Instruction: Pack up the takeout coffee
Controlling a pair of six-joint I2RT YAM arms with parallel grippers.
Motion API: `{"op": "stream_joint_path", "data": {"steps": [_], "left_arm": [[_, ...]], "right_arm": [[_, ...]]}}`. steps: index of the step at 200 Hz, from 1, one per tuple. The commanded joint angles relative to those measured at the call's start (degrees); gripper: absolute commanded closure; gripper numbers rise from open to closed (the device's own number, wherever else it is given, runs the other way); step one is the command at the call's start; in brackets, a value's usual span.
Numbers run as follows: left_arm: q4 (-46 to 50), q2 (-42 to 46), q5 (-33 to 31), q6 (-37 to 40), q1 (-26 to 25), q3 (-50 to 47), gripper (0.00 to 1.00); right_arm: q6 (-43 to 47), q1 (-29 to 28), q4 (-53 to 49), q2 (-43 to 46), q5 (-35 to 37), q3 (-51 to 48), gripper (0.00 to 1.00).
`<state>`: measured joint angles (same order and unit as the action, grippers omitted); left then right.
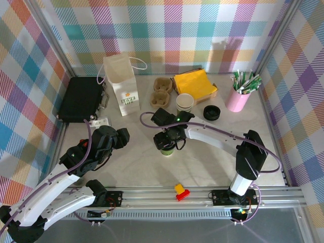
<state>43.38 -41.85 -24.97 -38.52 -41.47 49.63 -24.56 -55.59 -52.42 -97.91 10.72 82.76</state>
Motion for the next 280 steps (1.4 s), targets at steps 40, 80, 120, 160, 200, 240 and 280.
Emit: {"op": "stream_joint_path", "data": {"steps": [40, 80, 120, 160, 200, 240, 280], "left_arm": [[-0.7, 0.2, 0.2, 0.3, 0.6, -1.1, 0.3], [-0.7, 0.8, 0.4, -0.1, 0.6, -2.2, 0.3], [-0.7, 1.2, 0.4, -0.1, 0.5, -2.7, 0.29], [-0.7, 1.2, 0.3, -0.1, 0.5, -2.7, 0.29], [-0.5, 1.6, 0.5, -0.2, 0.5, -2.6, 0.29], [-0.2, 2.1, 0.4, -0.3, 0.6, -2.6, 0.28], [0.2, 2.5, 0.3, -0.4, 0.6, -2.6, 0.28]], "right_arm": [[0.8, -0.5, -3.2, -2.8, 0.0, 3.0, 0.22], [0.7, -0.5, -3.8, -4.7, -1.2, 1.5, 0.26], [0.4, -0.5, -3.9, -5.8, -2.4, -0.6, 0.28], [0.4, -0.5, -4.9, -6.2, -1.7, -0.3, 0.25], [1.0, -0.5, -5.9, -6.1, -0.9, 1.4, 0.23], [1.7, -0.5, -5.9, -6.1, -0.8, 2.2, 0.25], [2.5, -0.5, -6.0, -5.5, 0.8, 1.9, 0.28]]}}
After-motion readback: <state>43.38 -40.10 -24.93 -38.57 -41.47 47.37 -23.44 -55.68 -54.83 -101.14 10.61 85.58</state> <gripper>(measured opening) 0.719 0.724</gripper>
